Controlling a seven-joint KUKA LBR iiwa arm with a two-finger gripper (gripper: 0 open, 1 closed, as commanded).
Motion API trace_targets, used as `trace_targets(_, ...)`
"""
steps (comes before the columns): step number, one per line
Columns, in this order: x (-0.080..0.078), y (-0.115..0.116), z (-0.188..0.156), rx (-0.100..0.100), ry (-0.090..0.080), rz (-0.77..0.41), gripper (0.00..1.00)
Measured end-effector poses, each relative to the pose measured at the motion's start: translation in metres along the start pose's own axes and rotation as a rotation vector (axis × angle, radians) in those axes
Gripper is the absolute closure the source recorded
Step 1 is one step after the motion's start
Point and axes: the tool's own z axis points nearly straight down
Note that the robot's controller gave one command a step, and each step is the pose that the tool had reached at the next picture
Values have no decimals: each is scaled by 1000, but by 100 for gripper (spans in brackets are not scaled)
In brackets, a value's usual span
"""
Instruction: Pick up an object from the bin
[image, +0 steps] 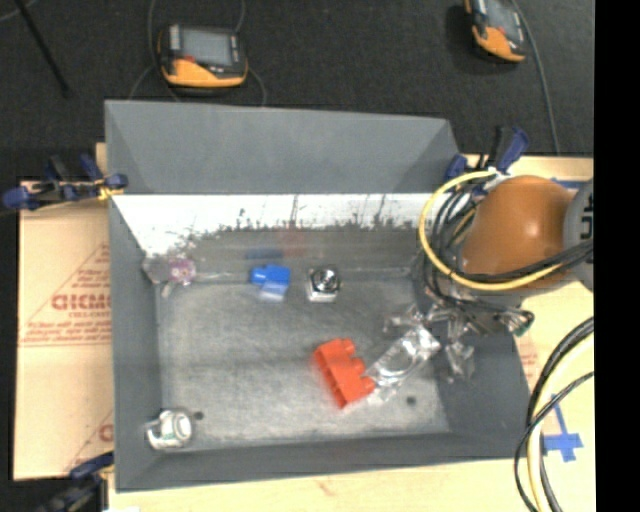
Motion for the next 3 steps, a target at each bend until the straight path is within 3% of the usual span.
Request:
trace_targets(1,7,0,33,-2,-3,-118,0)
trace_targets(2,1,22,32,0,-2,-89,0)
trace_targets(3,1,21,31,0,-1,-90,100)
